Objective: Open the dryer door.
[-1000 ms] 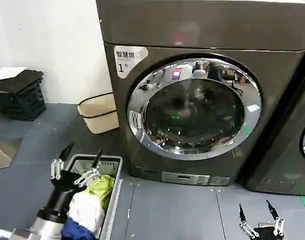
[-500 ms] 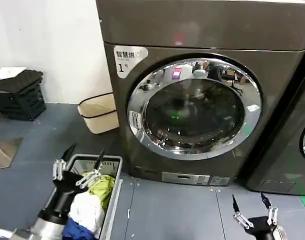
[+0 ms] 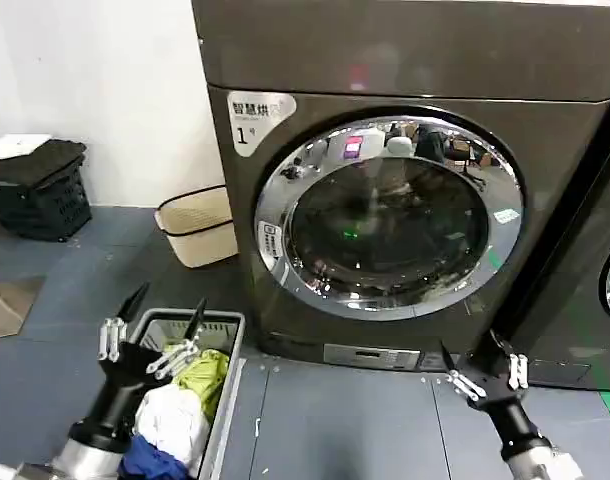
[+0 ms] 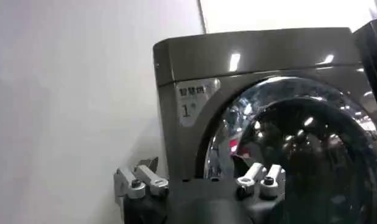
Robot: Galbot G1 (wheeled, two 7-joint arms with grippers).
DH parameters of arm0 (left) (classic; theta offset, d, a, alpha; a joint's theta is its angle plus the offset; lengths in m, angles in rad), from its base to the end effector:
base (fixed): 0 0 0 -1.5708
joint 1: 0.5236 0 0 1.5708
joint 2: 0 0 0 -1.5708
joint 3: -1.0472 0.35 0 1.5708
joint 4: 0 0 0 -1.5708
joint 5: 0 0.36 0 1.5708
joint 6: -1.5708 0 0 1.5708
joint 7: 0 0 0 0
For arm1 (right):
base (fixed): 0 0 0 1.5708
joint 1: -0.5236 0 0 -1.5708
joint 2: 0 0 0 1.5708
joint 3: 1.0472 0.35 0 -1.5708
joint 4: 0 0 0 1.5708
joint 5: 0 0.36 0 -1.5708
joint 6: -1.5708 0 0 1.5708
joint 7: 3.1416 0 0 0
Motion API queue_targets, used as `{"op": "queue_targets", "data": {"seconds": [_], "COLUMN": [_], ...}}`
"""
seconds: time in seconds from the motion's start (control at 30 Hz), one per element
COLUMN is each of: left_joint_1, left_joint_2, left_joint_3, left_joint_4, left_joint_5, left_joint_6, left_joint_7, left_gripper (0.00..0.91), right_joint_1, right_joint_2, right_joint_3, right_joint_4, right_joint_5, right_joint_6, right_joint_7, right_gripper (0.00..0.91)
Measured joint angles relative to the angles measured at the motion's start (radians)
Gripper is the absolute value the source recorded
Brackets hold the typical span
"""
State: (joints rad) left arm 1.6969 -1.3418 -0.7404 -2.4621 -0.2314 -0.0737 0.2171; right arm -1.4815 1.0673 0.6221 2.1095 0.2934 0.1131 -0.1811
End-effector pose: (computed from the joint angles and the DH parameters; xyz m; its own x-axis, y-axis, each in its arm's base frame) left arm 0.1414 0.0633 -0.1791 -0.9167 0.2640 -0.2999 0.2257 0.9615 0.1565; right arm 0.2242 -0.1064 -0.2475 -0.9182 -0.3645 -0.1548 -0.3241 0.9163 -0.2353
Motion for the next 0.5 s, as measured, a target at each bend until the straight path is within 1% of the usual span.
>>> {"op": "queue_targets", "data": {"seconds": [0.37,0.5], "left_joint_1": [0.018,0.019], "left_joint_2": [-0.016,-0.018], "left_joint_3": [0.001,0.001], "left_joint_4": [-0.007,-0.01], "left_joint_5": [0.009,0.015], "left_joint_6": [-0.008,-0.009], "left_joint_7": [0.01,0.014], "left_gripper": [0.907,0.907], "right_joint_1": [0.179,0.23], "right_joint_2": [-0.107,-0.129], "right_joint_3": [-0.145,-0.194], "right_joint_4": [-0.051,-0.07], "right_joint_5": [0.083,0.096], "right_joint_6": [-0.002,-0.01], "right_joint_7": [-0.01,-0.011], "right_gripper": [0.907,0.907]}}
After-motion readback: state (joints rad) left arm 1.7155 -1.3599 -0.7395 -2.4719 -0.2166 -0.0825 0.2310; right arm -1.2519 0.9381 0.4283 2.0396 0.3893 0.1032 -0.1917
